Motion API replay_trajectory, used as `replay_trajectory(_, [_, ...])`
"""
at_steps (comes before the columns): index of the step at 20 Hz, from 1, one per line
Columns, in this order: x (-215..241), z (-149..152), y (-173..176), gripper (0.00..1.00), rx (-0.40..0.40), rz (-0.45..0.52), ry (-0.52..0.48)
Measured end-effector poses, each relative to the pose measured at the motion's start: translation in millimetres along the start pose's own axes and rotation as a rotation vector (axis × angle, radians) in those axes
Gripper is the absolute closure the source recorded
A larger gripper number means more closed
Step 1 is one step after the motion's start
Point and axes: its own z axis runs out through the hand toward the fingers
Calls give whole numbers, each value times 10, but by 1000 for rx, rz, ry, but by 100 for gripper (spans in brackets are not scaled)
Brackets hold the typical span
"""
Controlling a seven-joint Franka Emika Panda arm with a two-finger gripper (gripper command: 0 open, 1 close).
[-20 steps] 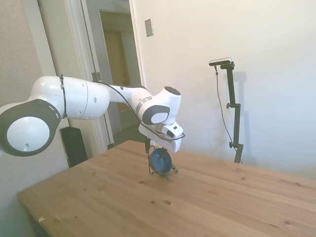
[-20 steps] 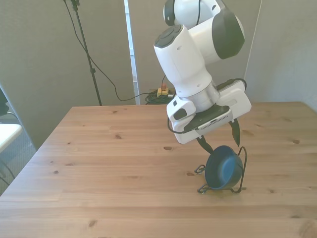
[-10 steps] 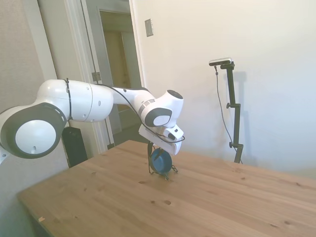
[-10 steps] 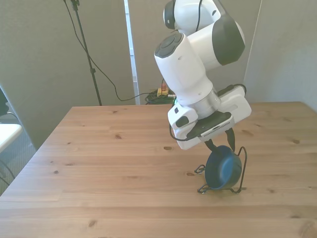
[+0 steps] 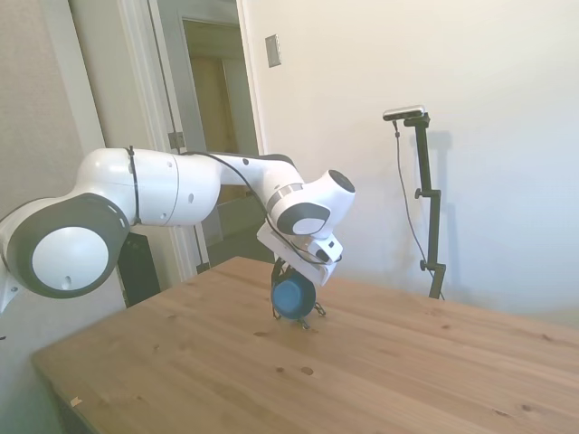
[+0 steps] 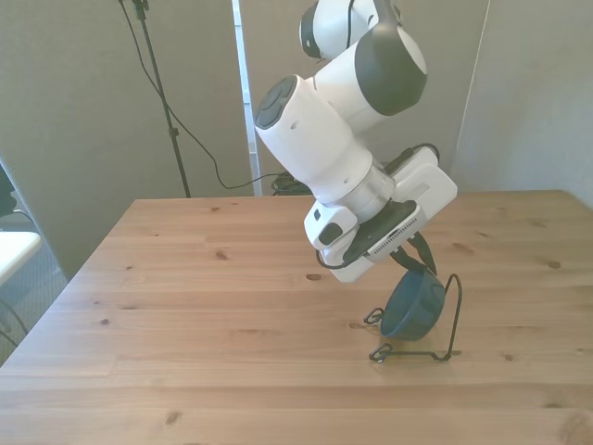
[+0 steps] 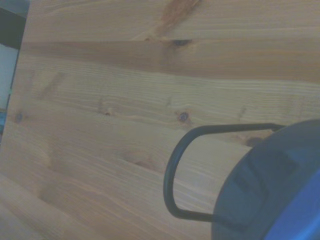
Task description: Unload the bowl
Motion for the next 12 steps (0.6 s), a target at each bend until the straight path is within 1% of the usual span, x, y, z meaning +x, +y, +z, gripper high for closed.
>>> replay_trajectory(3, [2,-32,15,100,19,-16,-17])
replay_trajectory(8, [-10,-154,0,100,75,-53,-30])
replay_trajectory(12, [-111,-251,-77,100,78,-84,-34])
